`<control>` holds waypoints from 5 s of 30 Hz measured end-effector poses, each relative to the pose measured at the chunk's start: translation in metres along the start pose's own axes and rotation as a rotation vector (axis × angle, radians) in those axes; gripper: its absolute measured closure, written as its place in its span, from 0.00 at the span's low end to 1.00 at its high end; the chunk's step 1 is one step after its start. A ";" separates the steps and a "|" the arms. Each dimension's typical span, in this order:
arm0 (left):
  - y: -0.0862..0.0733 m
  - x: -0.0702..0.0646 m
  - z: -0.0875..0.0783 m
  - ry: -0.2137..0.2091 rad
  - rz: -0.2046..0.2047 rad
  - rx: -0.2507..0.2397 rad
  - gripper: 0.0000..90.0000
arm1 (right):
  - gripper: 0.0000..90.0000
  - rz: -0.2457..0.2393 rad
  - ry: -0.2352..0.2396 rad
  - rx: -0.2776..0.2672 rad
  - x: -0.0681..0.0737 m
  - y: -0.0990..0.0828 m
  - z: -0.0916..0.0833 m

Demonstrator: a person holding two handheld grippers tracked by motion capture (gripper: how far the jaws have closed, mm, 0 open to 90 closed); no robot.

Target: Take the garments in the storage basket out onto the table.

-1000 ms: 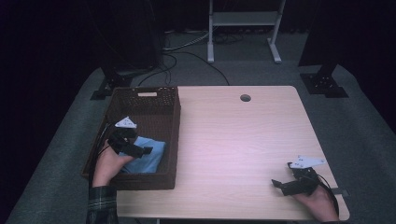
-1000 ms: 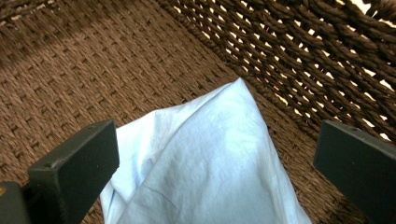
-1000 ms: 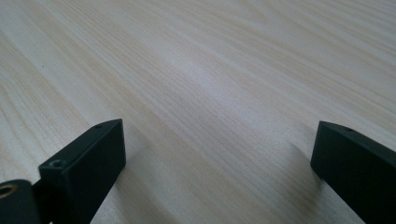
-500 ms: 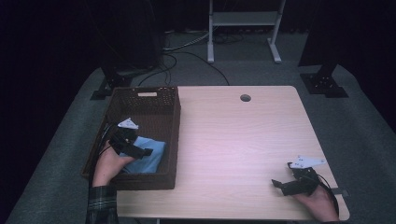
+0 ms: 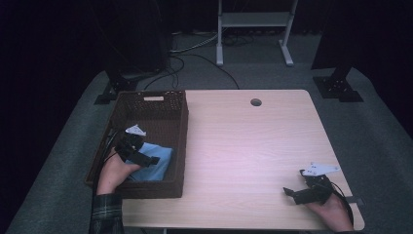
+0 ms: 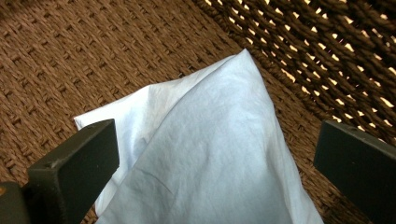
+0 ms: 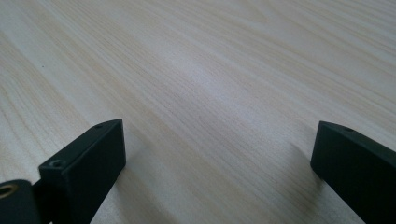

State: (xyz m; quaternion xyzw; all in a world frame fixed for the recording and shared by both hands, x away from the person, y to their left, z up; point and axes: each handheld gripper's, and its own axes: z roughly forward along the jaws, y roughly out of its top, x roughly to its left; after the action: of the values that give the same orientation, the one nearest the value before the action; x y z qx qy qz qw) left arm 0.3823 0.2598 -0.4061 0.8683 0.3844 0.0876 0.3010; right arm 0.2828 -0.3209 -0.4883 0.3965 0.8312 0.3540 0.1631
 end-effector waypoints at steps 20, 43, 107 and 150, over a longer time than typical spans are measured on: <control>-0.001 0.000 0.009 -0.003 -0.007 0.077 0.00 | 0.02 0.001 0.000 0.000 0.000 0.000 0.000; -0.004 0.001 0.016 -0.011 -0.016 0.153 0.00 | 0.02 0.001 -0.001 0.000 0.000 0.000 0.000; -0.003 -0.008 0.033 -0.038 0.030 0.286 0.25 | 0.02 0.003 -0.003 -0.002 0.000 -0.001 0.000; 0.004 0.001 0.011 -0.062 -0.049 0.133 0.68 | 0.02 0.003 -0.003 -0.001 0.000 -0.001 0.000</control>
State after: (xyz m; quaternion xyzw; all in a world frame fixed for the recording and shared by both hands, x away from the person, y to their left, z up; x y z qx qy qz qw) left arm 0.3898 0.2539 -0.4127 0.8791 0.4009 0.0277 0.2563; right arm 0.2822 -0.3213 -0.4884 0.3982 0.8301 0.3542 0.1641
